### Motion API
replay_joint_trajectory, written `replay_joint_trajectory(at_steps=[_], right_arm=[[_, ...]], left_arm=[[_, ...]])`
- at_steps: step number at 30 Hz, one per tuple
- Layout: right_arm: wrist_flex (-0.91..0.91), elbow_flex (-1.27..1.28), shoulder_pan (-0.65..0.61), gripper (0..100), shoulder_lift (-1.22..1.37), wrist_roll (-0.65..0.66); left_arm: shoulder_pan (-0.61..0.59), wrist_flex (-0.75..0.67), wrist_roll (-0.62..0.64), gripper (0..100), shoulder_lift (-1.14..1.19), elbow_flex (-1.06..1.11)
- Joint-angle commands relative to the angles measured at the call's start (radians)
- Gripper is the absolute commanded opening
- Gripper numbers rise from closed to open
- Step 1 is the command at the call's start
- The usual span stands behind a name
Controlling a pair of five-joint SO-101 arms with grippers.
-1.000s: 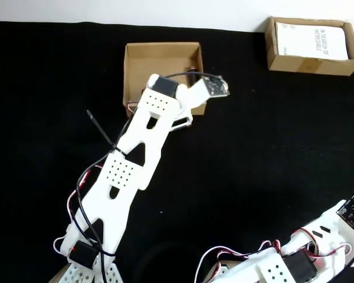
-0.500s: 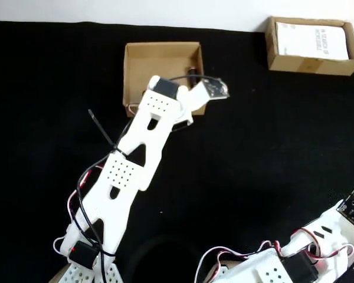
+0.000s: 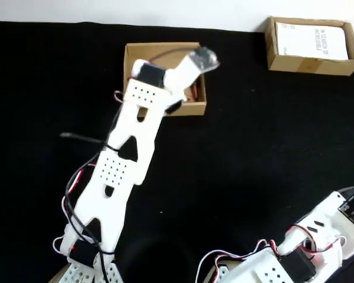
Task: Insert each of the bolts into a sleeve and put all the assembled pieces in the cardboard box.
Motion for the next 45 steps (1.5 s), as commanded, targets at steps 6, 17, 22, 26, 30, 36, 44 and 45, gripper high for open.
replay_joint_trajectory(at_steps=[6, 17, 22, 26, 30, 36, 44, 45], right_arm=[[0.36, -0.254, -0.231, 0.8, -0.012, -0.204], [0.68, -0.516, -0.788, 0.8, -0.01, -0.16], [0.697, -0.573, -0.863, 0.8, -0.007, -0.16], [0.651, -0.555, -0.863, 0.8, -0.002, -0.16], [0.504, -0.504, -0.863, 0.8, -0.002, -0.166], [0.312, -0.427, -0.863, 0.8, -0.002, -0.167], [0.3, -0.387, -1.082, 0.8, -0.001, -0.167], [0.3, -0.387, -1.129, 0.8, -0.001, -0.167]], left_arm=[[0.001, 0.005, 0.262, 1, -0.358, -0.05], [-0.12, 0.006, 0.285, 1, -0.831, 0.119], [-0.125, 0.005, 0.285, 1, -1.188, 0.558], [-0.062, -0.003, 0.285, 1, -1.481, 0.931], [0.025, -0.089, 0.285, 1, -1.695, 1.241], [0.122, -0.388, 0.285, 1, -1.942, 1.669], [0.205, -1.08, 0.287, 1, -2.21, 2.279], [0.209, -1.162, 0.288, 1, -2.233, 2.339]])
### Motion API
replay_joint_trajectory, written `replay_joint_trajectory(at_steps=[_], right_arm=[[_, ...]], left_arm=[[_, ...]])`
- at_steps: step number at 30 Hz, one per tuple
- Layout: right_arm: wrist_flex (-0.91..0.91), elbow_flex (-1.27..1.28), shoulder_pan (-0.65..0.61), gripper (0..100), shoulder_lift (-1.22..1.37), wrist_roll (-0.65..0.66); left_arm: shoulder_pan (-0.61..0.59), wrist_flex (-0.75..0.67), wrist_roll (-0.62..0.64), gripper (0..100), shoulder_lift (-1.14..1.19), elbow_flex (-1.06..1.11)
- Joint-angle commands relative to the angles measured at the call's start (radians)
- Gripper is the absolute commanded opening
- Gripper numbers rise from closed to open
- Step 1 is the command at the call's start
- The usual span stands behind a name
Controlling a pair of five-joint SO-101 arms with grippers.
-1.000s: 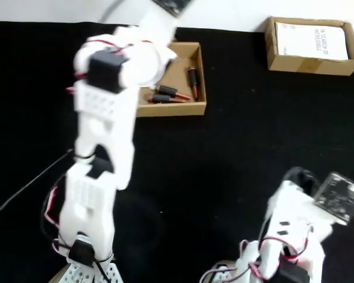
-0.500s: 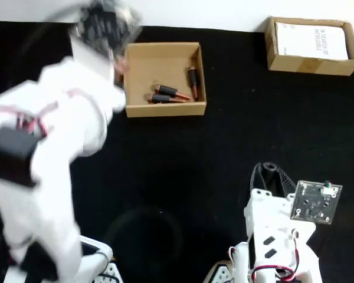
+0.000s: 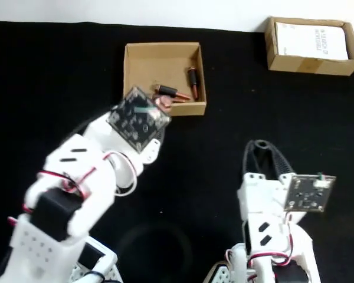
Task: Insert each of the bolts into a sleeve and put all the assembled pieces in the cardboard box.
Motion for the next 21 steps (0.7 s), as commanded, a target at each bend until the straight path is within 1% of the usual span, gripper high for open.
replay_joint_trajectory(at_steps=[1, 2, 4, 8, 12, 15, 17, 21], right_arm=[[-0.024, -0.001, -0.153, 0.8, 0.01, 0.003], [-0.024, 0.008, -0.183, 0.8, 0.012, 0.003], [-0.024, 0.038, -0.226, 0.8, 0.024, 0.003], [-0.033, 0.061, -0.262, 0.8, 0.065, 0.008], [-0.133, 0.104, -0.272, 0.8, 0.108, 0.008], [-0.208, 0.122, -0.272, 0.8, 0.13, 0.008], [-0.24, 0.133, -0.272, 0.8, 0.143, 0.008], [-0.268, 0.147, -0.272, 0.8, 0.159, 0.008]], left_arm=[[0.03, -0.35, 0.012, 1, -0.101, 0.223], [0.03, -0.402, 0.035, 1, -0.114, 0.266], [0.021, -0.46, 0.126, 1, -0.119, 0.309], [0.021, -0.48, 0.339, 1, -0.087, 0.303], [0.025, -0.473, 0.5, 1, -0.01, 0.22], [0.028, -0.471, 0.586, 1, 0.068, 0.124], [0.03, -0.471, 0.621, 1, 0.122, 0.065], [0.031, -0.471, 0.631, 1, 0.209, -0.019]])
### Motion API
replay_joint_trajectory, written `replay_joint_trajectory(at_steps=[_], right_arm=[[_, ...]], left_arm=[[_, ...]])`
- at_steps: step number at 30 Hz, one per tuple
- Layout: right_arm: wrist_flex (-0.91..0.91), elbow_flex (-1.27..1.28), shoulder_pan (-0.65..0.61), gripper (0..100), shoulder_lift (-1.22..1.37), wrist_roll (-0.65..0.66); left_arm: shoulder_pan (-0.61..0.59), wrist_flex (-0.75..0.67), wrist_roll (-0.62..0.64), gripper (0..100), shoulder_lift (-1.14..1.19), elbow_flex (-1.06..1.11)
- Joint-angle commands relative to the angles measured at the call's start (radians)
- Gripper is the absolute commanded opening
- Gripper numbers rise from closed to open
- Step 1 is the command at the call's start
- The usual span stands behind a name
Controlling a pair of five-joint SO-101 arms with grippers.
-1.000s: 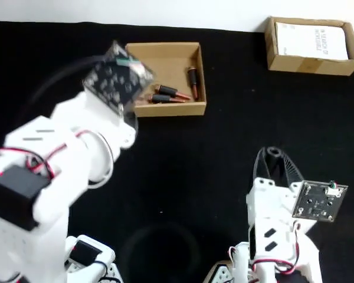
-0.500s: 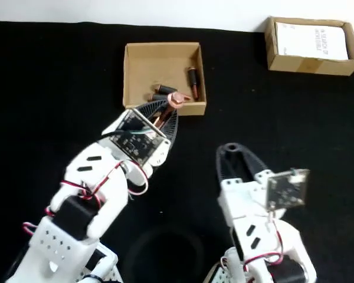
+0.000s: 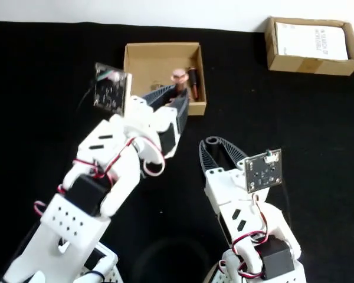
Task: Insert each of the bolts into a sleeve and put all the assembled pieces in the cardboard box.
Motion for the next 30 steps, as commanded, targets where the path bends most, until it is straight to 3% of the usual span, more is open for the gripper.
replay_joint_trajectory(at_steps=[1, 13, 24, 30], right_arm=[[-0.036, 0.001, -0.007, 0.8, 0.008, 0.008], [-0.036, 0.007, -0.004, 0.8, 0.008, 0.009], [-0.036, -0.001, -0.002, 0.8, 0.007, 0.009], [-0.036, -0.002, -0.001, 0.8, 0.002, 0.009]], left_arm=[[0.021, -0.023, 0.015, 1, 0.059, -0.108], [0.151, -0.025, 0.017, 1, 0.157, -0.113], [0.182, -0.025, 0.017, 1, 0.159, -0.11], [0.174, -0.023, 0.127, 1, 0.153, -0.015]])
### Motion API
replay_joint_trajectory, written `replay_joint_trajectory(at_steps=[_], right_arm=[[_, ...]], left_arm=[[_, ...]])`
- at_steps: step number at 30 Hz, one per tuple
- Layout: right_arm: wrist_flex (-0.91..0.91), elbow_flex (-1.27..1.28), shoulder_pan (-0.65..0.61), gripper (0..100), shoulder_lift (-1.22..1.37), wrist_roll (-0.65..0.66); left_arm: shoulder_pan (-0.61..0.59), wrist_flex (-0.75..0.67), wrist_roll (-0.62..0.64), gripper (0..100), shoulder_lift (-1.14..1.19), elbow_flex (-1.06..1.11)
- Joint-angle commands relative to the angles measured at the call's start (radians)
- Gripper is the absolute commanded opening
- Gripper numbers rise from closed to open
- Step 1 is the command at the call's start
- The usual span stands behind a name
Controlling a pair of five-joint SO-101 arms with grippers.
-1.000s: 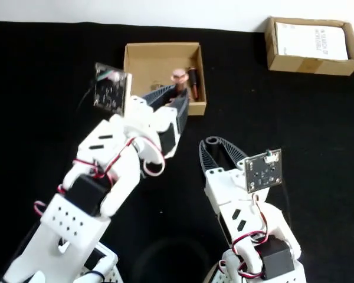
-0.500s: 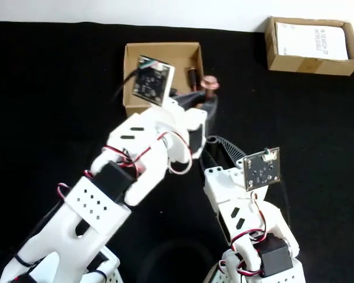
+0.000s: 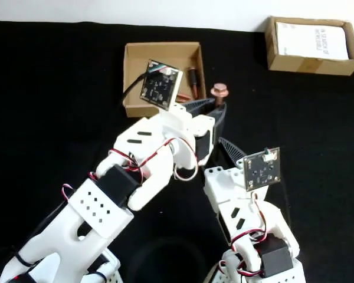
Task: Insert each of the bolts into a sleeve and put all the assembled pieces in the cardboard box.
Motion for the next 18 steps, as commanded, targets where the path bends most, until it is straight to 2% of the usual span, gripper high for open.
replay_joint_trajectory(at_steps=[1, 6, 18], right_arm=[[-0.022, -0.016, 0.002, 0.8, -0.001, 0.009], [-0.025, -0.016, 0.048, 0.8, -0.001, 0.011], [-0.107, -0.016, 0.056, 0.8, 0.001, 0.011]], left_arm=[[0.002, -0.018, 0.035, 1, -0.01, 0.024], [0.012, 0.064, 0.037, 1, -0.01, 0.031], [0.054, 0.187, 0.031, 1, -0.01, 0.024]])
